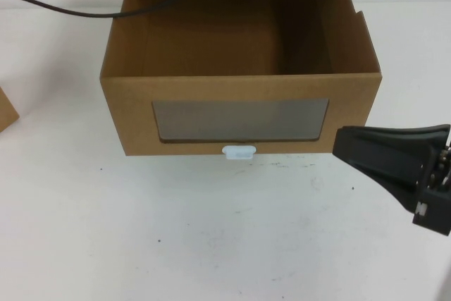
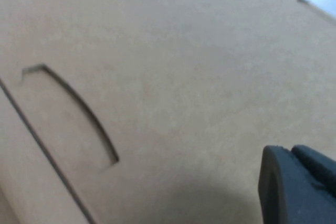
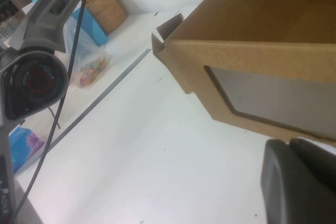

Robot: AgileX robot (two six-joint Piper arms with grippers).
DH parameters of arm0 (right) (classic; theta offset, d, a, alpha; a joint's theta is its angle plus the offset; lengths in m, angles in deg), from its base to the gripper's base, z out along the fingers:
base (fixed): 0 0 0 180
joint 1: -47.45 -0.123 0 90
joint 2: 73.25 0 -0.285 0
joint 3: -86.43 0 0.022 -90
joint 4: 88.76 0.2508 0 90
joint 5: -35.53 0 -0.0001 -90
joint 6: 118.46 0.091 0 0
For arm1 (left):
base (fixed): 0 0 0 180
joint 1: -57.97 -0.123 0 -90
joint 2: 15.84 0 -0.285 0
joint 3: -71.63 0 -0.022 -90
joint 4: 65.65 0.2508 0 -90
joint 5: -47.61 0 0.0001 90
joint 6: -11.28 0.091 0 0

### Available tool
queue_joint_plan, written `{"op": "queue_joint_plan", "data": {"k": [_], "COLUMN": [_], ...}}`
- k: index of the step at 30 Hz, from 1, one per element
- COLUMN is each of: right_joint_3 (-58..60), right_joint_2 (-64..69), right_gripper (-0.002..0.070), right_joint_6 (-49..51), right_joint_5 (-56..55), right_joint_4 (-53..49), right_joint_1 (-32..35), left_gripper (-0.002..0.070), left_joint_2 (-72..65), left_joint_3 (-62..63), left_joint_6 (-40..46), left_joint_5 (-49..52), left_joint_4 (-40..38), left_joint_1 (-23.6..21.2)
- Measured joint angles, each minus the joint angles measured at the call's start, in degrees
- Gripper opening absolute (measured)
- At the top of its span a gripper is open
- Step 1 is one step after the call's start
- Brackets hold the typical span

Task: Open the shoe box
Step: 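Pull the top drawer of the cardboard box fully open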

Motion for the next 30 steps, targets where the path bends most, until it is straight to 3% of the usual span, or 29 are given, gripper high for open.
{"op": "queue_joint_plan", "data": {"k": [11, 17, 26, 30], "right_joint_3": [0.0, 0.0, 0.0, 1.9], "right_joint_2": [0.0, 0.0, -7.6, -11.9], "right_gripper": [-0.0018, -0.0018, -0.0018, -0.0018], "right_joint_6": [0.0, 0.0, -3.3, -4.0], "right_joint_5": [-1.0, -0.4, 6.6, 8.7], "right_joint_4": [-0.1, -0.1, -0.2, 0.1], "right_joint_1": [0.0, 0.0, 0.0, 0.0], "left_gripper": [-0.0006, -0.0006, -0.0006, -0.0006], "left_joint_2": [4.0, 8.5, 19.8, 25.3], "left_joint_3": [0.0, 0.0, -2.6, -9.1], "left_joint_6": [8.7, 11.0, -0.4, -1.4], "left_joint_5": [-2.4, -3.7, -1.7, -1.1], "left_joint_4": [-9.5, -10.4, 0.9, 2.6], "left_joint_1": [-0.8, -2.5, -12.7, -14.9]}}
